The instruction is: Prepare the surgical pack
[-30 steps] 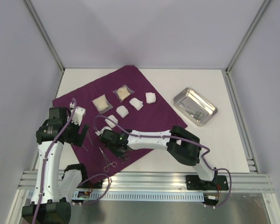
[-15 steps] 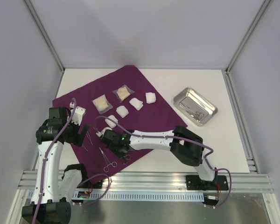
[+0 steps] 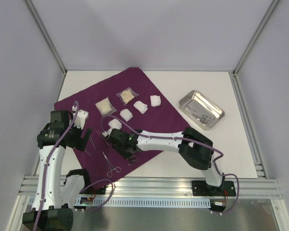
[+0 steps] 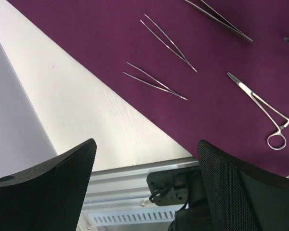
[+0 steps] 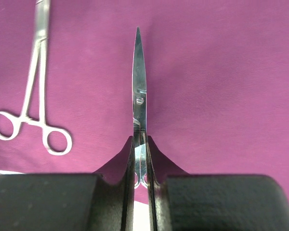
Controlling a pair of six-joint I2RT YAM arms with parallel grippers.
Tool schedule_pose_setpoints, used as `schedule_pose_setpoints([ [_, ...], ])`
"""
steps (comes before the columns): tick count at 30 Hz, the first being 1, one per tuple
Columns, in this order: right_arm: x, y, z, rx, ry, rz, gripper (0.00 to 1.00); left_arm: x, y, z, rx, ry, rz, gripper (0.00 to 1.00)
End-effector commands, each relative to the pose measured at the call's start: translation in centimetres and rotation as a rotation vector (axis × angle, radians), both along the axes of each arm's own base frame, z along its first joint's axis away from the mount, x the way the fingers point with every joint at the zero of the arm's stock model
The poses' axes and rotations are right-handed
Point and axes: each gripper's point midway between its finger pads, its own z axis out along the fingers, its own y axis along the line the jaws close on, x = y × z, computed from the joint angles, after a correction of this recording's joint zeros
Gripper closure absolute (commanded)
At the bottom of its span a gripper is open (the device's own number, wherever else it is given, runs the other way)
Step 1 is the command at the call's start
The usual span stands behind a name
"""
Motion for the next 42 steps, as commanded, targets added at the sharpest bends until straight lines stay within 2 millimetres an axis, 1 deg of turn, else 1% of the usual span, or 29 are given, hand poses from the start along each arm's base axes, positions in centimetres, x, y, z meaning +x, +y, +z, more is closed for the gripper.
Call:
schedule_pose_setpoints([
  [1, 2.9, 0.1, 4.6, 0.094, -0.072, -0.001, 0.99, 0.6, -0.2, 1.4, -0.004, -0.044, -0.019, 0.06],
  [3, 4.1, -0.6, 5.4, 0.095, -0.087, -0.004, 1.0, 0.7, -0.3, 1.4, -0.007, -0.043, -0.02, 0.06],
  [4, 5.5, -1.5, 6.3, 0.103, -0.102, -0.018, 1.0, 0.8, -0.3, 1.5, -0.01, -0.043, -0.022, 0.06],
  [6, 7.2, -2.7, 7.2, 0.109, -0.119, -0.04, 1.0, 0.8, -0.4, 1.6, -0.012, -0.045, -0.022, 0.05],
  [7, 8.9, -4.1, 7.4, 0.099, -0.132, -0.065, 1.0, 0.9, -0.4, 1.6, -0.011, -0.045, -0.023, 0.06],
  [8, 9.8, -5.1, 8.4, 0.107, -0.147, -0.077, 1.0, 0.9, -0.4, 1.6, -0.011, -0.039, -0.026, 0.06],
  [9, 10.8, -6.1, 8.8, 0.106, -0.16, -0.089, 1.0, 1.0, -0.4, 1.6, -0.013, -0.038, -0.029, 0.06],
  [10, 13.0, -8.3, 9.2, 0.092, -0.178, -0.126, 0.99, 1.2, -0.4, 1.8, -0.014, -0.041, -0.03, 0.06],
  [11, 13.8, -9.6, 10.3, 0.101, -0.19, -0.131, 1.0, 1.3, -0.5, 1.7, -0.02, -0.031, -0.032, 0.06],
  [12, 14.8, -10.9, 10.8, 0.099, -0.201, -0.151, 1.0, 1.5, -0.7, 1.8, -0.031, -0.033, -0.042, 0.06],
  [13, 17.0, -13.7, 11.3, 0.082, -0.224, -0.201, 1.0, 1.8, -0.9, 2.2, -0.04, -0.042, -0.05, 0.06],
  [14, 17.7, -15.5, 12.3, 0.068, -0.251, -0.19, 1.0, 2.1, -1.5, 2.1, -0.07, -0.031, -0.071, 0.07],
  [15, 19.5, -18.4, 12.8, 0.055, -0.267, -0.251, 1.0, 2.5, -1.9, 2.6, -0.086, -0.039, -0.102, 0.08],
  [16, 19.9, -20.1, 12.9, 0.039, -0.269, -0.264, 1.0, 2.7, -2.5, 2.7, -0.113, -0.04, -0.126, 0.09],
  [17, 20.7, -21.8, 13.3, 0.027, -0.288, -0.267, 1.0, 3.2, -3.7, 2.7, -0.177, -0.032, -0.172, 0.09],
  [18, 22.0, -24.8, 14.1, 0.023, -0.309, -0.324, 1.0, 3.5, -4.4, 3.0, -0.206, -0.039, -0.209, 0.1],
  [19, 22.3, -26.1, 14.3, 0.023, -0.309, -0.336, 0.99, 4.0, -5.0, 3.6, -0.232, -0.055, -0.24, 0.1],
  [20, 22.8, -27.6, 14.2, 0.006, -0.319, -0.339, 0.99, 4.4, -6.4, 3.7, -0.294, -0.05, -0.288, 0.1],
  [21, 23.5, -30.1, 14.2, -0.007, -0.315, -0.385, 1.0, 4.8, -7.0, 4.0, -0.317, -0.055, -0.311, 0.1],
  [22, 23.9, -31.3, 14.0, -0.018, -0.316, -0.401, 1.0, 5.2, -7.6, 4.3, -0.332, -0.062, -0.337, 0.1],
  [23, 24.1, -32.0, 13.8, -0.005, -0.301, -0.398, 1.0, 5.6, -8.8, 4.2, -0.353, -0.048, -0.383, 0.1],
  [24, 24.6, -34.2, 13.2, -0.023, -0.291, -0.425, 1.0, 5.8, -9.4, 4.1, -0.357, -0.039, -0.408, 0.1],
  [26, 25.3, -35.8, 12.7, -0.017, -0.286, -0.447, 1.0, 6.1, -11.1, 3.1, -0.33, 0.011, -0.482, 0.1],
  [27, 25.6, -37.2, 12.3, -0.025, -0.28, -0.462, 0.99, 6.2, -11.6, 2.7, -0.312, 0.027, -0.506, 0.11],
  [30, 26.3, -38.8, 10.9, -0.037, -0.261, -0.447, 1.0, 6.5, -13.8, 1.8, -0.286, 0.056, -0.592, 0.1],
  [31, 26.5, -39.0, 9.9, -0.044, -0.243, -0.438, 1.0, 6.7, -14.5, 1.6, -0.298, 0.062, -0.611, 0.11],
  [36, 26.6, -41.6, 7.0, -0.099, -0.185, -0.433, 1.0, 6.8, -17.3, 1.6, -0.334, 0.077, -0.689, 0.11],
  [39, 26.3, -42.2, 5.9, -0.118, -0.175, -0.416, 1.0, 6.5, -18.6, 1.1, -0.355, 0.108, -0.733, 0.12],
  [42, 26.2, -42.4, 4.7, -0.133, -0.173, -0.393, 1.0, 7.0, -19.3, 0.7, -0.33, 0.117, -0.766, 0.12],
])
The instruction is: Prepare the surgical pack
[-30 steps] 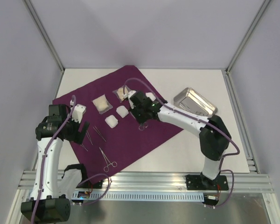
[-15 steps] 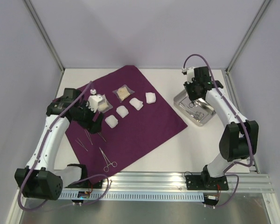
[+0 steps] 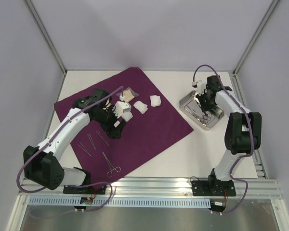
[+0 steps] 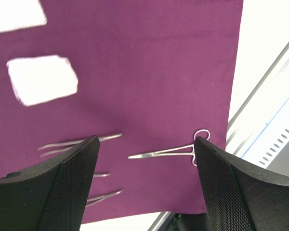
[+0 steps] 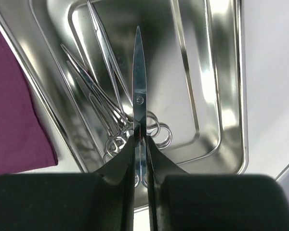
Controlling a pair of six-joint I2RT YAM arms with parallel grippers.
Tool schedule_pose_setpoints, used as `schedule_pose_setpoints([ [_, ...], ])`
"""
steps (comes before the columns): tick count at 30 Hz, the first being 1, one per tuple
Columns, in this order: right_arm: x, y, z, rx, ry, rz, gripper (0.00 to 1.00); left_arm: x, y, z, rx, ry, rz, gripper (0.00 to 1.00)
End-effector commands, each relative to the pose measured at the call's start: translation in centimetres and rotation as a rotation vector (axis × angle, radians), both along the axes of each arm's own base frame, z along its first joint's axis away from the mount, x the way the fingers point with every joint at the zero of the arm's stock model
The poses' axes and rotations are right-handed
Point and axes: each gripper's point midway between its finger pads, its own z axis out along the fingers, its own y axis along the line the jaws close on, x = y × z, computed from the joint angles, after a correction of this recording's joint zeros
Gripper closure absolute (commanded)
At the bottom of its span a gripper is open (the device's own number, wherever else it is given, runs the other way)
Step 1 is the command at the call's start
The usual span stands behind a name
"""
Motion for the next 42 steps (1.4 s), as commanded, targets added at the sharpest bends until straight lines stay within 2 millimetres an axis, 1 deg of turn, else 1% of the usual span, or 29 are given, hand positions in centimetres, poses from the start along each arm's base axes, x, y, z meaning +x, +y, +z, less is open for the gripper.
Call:
schedule_pose_setpoints([
  [1, 1.1, -0.3, -0.3, -0.028, -0.041, 0.067, 1.0, 1.5, -1.8, 1.4, -0.046, -0.064, -0.053, 0.12],
  [6, 0.9, -0.6, -1.8, -0.047, -0.007, 0.092, 1.0, 3.0, -1.7, 1.6, -0.02, -0.088, -0.027, 0.12],
  [11, 0.6, -1.1, -2.9, -0.084, 0.013, 0.112, 1.0, 3.3, -1.7, 1.5, -0.006, -0.081, -0.02, 0.12],
  [12, 0.7, -2.5, -2.9, -0.083, 0.009, 0.084, 1.0, 3.4, -1.6, 1.4, -0.002, -0.082, -0.02, 0.12],
  [13, 0.7, -2.6, -3.1, -0.087, 0.01, 0.085, 1.0, 3.5, -1.5, 1.3, 0.005, -0.082, -0.015, 0.12],
  [19, 0.9, -3.0, -3.3, -0.097, 0.011, 0.098, 1.0, 3.7, -1.3, 1.1, 0.023, -0.081, -0.009, 0.12],
  [26, 0.8, -2.8, -4.4, -0.092, 0.028, 0.109, 0.99, 4.1, -1.0, 0.9, 0.045, -0.09, -0.003, 0.12],
  [29, 1.0, -2.9, -4.4, -0.092, 0.02, 0.1, 0.98, 4.2, -0.9, 0.9, 0.049, -0.092, -0.002, 0.11],
  [30, 1.1, -2.8, -4.4, -0.088, 0.018, 0.099, 0.97, 4.1, -0.9, 0.9, 0.051, -0.091, -0.001, 0.11],
  [33, 1.2, -2.7, -4.3, -0.082, 0.012, 0.093, 0.87, 4.2, -0.8, 0.8, 0.057, -0.092, 0.001, 0.11],
  [36, 1.3, -2.6, -4.0, -0.075, 0.01, 0.085, 0.78, 4.3, -0.8, 0.8, 0.057, -0.096, 0.001, 0.11],
  [37, 1.4, -2.5, -3.8, -0.075, 0.006, 0.081, 0.73, 4.3, -0.8, 0.8, 0.058, -0.098, 0.0, 0.11],
  [39, 1.6, -2.3, -3.2, -0.072, -0.003, 0.079, 0.68, 4.3, -0.7, 0.9, 0.062, -0.1, 0.002, 0.11],
  [42, 2.0, -2.2, -2.0, -0.083, -0.026, 0.072, 0.63, 4.3, -0.5, 1.0, 0.07, -0.109, 0.003, 0.11],
])
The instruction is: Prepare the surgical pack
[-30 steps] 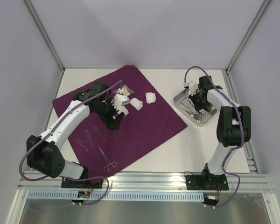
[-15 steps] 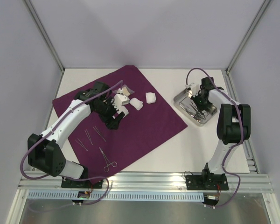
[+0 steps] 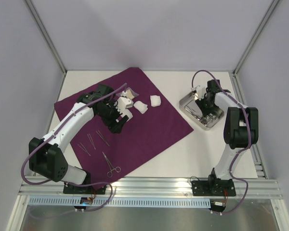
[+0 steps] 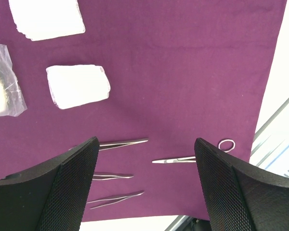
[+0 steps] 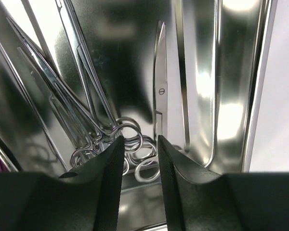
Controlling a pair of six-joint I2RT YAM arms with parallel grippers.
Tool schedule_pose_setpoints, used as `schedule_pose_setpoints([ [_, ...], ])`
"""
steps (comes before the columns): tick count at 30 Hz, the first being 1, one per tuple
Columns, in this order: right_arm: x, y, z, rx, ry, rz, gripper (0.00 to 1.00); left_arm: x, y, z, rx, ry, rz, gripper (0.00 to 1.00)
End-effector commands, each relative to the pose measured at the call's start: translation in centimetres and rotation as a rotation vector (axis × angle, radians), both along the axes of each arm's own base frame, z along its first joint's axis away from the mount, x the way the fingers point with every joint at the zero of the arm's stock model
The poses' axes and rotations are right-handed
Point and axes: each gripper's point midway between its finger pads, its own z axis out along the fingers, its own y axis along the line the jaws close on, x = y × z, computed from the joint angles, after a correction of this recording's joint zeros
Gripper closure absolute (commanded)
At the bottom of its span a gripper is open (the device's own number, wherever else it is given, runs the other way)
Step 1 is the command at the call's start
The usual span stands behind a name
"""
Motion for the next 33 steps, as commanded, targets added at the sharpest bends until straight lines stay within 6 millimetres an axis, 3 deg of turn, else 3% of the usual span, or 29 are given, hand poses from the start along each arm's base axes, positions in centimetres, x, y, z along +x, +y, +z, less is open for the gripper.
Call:
schedule_pose_setpoints([
  [1, 2.0, 0.4, 2.8, -0.004, -0.089, -0.03, 0.63, 1.1, -0.3, 1.6, -0.009, -0.062, -0.01, 0.11],
  [4, 3.0, 0.0, 6.1, -0.013, -0.168, -0.11, 0.61, 1.3, 0.4, 2.3, 0.017, -0.089, 0.02, 0.11],
  [7, 3.9, 2.0, 11.5, -0.026, -0.289, -0.152, 0.57, 2.2, 2.8, 3.1, 0.117, -0.165, 0.108, 0.1],
  [9, 3.3, 3.6, 15.0, -0.003, -0.356, -0.221, 0.56, 2.3, 5.4, 3.4, 0.212, -0.205, 0.198, 0.09],
  [10, 3.1, 5.4, 16.5, 0.013, -0.388, -0.214, 0.56, 2.1, 6.3, 3.3, 0.237, -0.203, 0.23, 0.08],
  [13, 0.8, 8.6, 19.4, 0.081, -0.453, -0.305, 0.53, 0.8, 10.2, 3.4, 0.25, -0.145, 0.391, 0.08],
  [14, -0.5, 11.9, 19.3, 0.108, -0.445, -0.263, 0.53, 0.2, 11.3, 3.3, 0.249, -0.119, 0.439, 0.08],
  [16, -2.8, 15.5, 19.6, 0.189, -0.449, -0.286, 0.53, -0.6, 14.8, 3.8, 0.241, -0.118, 0.59, 0.09],
  [17, -4.7, 19.4, 19.5, 0.235, -0.439, -0.221, 0.54, -1.2, 15.8, 3.4, 0.246, -0.112, 0.622, 0.09],
  [18, -6.0, 21.5, 18.2, 0.297, -0.412, -0.262, 0.56, -1.9, 17.5, 4.0, 0.241, -0.143, 0.694, 0.09],
  [19, -7.2, 23.8, 17.7, 0.337, -0.395, -0.24, 0.58, -2.9, 18.1, 3.2, 0.255, -0.131, 0.712, 0.07],
  [20, -10.1, 28.1, 16.8, 0.385, -0.354, -0.153, 0.59, -3.5, 18.6, 3.5, 0.259, -0.166, 0.722, 0.07],
  [21, -11.4, 30.6, 16.3, 0.435, -0.333, -0.135, 0.6, -4.2, 19.4, 3.2, 0.284, -0.166, 0.743, 0.07],
  [22, -14.4, 34.4, 14.8, 0.433, -0.291, -0.04, 0.61, -5.0, 19.8, 2.2, 0.309, -0.147, 0.749, 0.06],
  [25, -17.6, 39.4, 13.7, 0.415, -0.284, 0.047, 0.67, -6.4, 20.9, 1.7, 0.349, -0.175, 0.78, 0.05],
  [26, -20.2, 41.9, 11.2, 0.383, -0.236, 0.129, 0.68, -6.9, 21.1, 0.9, 0.358, -0.175, 0.78, 0.04],
  [28, -22.4, 44.8, 11.0, 0.4, -0.195, 0.183, 0.71, -7.8, 21.8, -0.1, 0.385, -0.159, 0.801, 0.04],
  [30, -24.8, 47.2, 8.7, 0.39, -0.142, 0.241, 0.73, -8.2, 22.0, -0.3, 0.388, -0.166, 0.821, 0.04],
  [32, -26.5, 49.5, 8.3, 0.433, -0.092, 0.279, 0.75, -8.6, 21.7, -0.3, 0.371, -0.168, 0.822, 0.04],
  [33, -26.9, 50.0, 6.6, 0.406, -0.07, 0.284, 0.75, -8.6, 21.2, -0.3, 0.347, -0.171, 0.816, 0.04],
])
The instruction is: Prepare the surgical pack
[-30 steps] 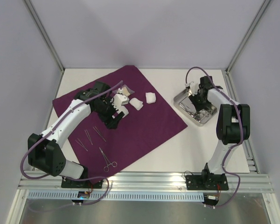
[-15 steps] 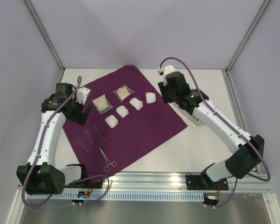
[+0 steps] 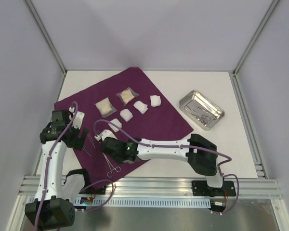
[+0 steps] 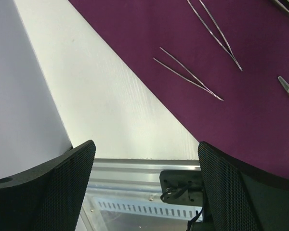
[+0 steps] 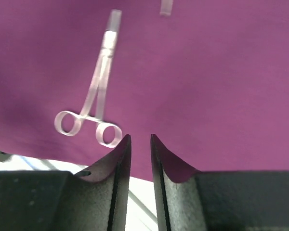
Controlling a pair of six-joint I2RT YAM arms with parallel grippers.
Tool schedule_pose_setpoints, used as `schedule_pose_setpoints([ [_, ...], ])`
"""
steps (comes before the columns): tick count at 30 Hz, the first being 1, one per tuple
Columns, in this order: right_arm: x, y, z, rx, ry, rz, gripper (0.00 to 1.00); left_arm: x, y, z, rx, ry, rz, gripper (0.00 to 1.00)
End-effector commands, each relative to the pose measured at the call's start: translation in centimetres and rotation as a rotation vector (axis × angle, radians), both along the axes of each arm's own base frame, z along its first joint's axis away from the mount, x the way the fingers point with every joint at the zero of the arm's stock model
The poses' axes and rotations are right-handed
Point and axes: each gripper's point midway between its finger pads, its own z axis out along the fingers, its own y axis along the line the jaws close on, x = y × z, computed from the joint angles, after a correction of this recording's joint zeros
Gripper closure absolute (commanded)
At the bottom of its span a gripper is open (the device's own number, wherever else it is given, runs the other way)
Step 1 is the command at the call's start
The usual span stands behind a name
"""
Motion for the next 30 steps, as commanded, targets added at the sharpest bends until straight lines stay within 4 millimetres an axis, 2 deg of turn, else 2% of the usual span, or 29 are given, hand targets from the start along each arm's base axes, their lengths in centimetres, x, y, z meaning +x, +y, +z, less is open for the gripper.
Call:
schedule_pose_setpoints([
  [1, -0.7, 4.2, 1.3, 0.115, 0.043, -0.015, 0.76, 0.2, -0.1, 1.1, -0.001, -0.064, -0.001, 0.04],
  [2, -1.2, 5.0, 1.4, 0.122, 0.043, -0.001, 0.76, 0.2, -0.2, 1.3, -0.006, -0.079, -0.004, 0.04],
  [3, -1.3, 5.3, 0.2, 0.099, 0.05, 0.003, 0.77, 0.3, -0.5, 1.4, -0.018, -0.086, -0.009, 0.04],
  [5, -1.8, 6.2, -0.3, 0.098, 0.059, 0.017, 0.78, 0.3, -0.6, 1.7, -0.025, -0.091, -0.017, 0.04],
  [7, -2.3, 6.7, -1.8, 0.077, 0.084, 0.035, 0.79, 0.5, -0.9, 1.8, -0.034, -0.099, -0.031, 0.04],
  [9, -2.3, 6.9, -2.0, 0.065, 0.089, 0.034, 0.8, 0.7, -0.8, 1.9, -0.031, -0.1, -0.032, 0.04],
  [14, -2.5, 6.6, -4.2, 0.022, 0.107, 0.031, 0.81, 1.0, -0.8, 2.5, -0.035, -0.118, -0.031, 0.04],
  [22, -3.0, 6.9, -6.0, -0.011, 0.139, 0.052, 0.83, 0.9, -1.6, 2.4, -0.068, -0.118, -0.062, 0.04],
  [30, -2.0, 5.3, -7.4, -0.075, 0.107, 0.014, 0.87, 0.9, -1.8, 2.2, -0.08, -0.121, -0.07, 0.04],
])
